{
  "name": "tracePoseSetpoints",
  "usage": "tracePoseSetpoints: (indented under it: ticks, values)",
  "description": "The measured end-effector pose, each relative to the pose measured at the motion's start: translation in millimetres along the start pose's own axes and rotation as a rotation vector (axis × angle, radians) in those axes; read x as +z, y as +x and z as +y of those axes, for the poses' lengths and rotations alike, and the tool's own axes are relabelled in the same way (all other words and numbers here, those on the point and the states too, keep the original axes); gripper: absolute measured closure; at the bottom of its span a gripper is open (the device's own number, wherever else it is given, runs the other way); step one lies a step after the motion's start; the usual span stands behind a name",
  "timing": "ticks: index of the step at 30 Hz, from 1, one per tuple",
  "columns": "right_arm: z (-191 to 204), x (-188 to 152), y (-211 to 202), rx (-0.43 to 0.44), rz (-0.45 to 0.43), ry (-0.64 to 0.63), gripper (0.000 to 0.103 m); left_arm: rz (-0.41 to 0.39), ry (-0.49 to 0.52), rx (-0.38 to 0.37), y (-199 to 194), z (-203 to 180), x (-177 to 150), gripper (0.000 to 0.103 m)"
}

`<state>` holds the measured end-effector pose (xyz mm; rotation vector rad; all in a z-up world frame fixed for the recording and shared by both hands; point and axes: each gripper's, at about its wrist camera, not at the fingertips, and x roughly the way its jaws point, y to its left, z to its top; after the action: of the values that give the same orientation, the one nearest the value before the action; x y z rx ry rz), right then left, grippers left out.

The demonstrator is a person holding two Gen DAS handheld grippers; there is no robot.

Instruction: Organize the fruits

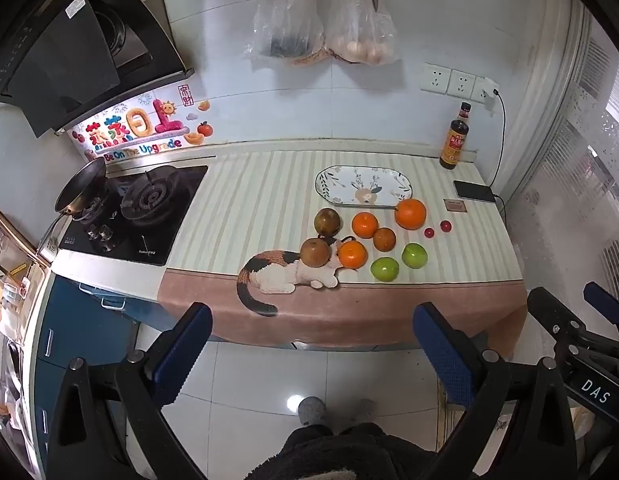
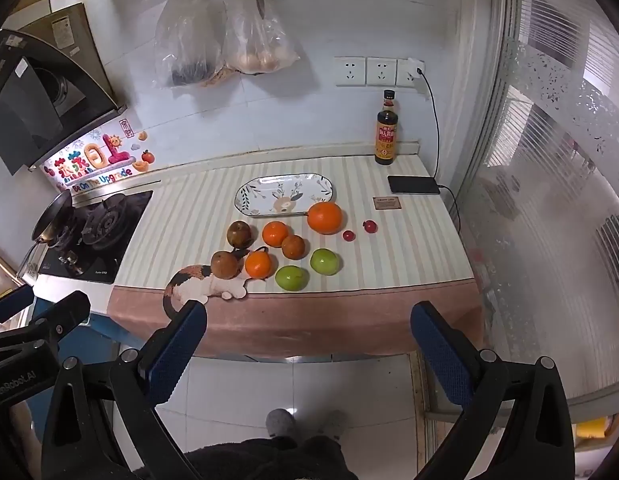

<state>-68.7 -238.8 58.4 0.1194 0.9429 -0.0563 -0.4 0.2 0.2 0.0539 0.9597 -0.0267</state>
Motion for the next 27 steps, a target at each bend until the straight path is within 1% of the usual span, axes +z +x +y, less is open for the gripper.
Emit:
tracePoseSetpoints:
  ticks: [6,8,10,14,17,19,27]
  values:
    - [-0.3,0.7,-0.3,-0.012,-0.002,-0.008,0.000,-0.003,-0.002,-0.006,-2.5,1.5,-1.3,0.000]
    - [0.5,0.6,0.1,-0.014,-0.001,-0.008,0.000,0.009,0.001,-0.001,0.3,0.5,0.3,0.000]
    - [-0.6,-0.4,0.1,0.001,-0.002,-0.003,0.000,0.010,0.002,-0.003,1.2,1.4,0.5,0.000]
    - [2.2,0.6,-1.9,-0.001,0.001,-0.004,0.000,0.016,0.002,-0.006,3.6,4.2,0.6,0.000]
    - [3.2,1.4,-4.0,-0.003,0.003,-0.002,0.000,0.011,0.000,-0.001,-2.0,0.0,-1.5,0.000]
    - [0.6,0.1,1.7,-0.003,0.001,-0.007,0.000,0.013,-0.001,-0.002,-2.4,-0.3,0.2,0.000]
    - [1.1,1.6,3.9,-0.006,0.002,-0.008,0.000,0.014,0.000,0.000,0.2,-0.3,1.0,0.000]
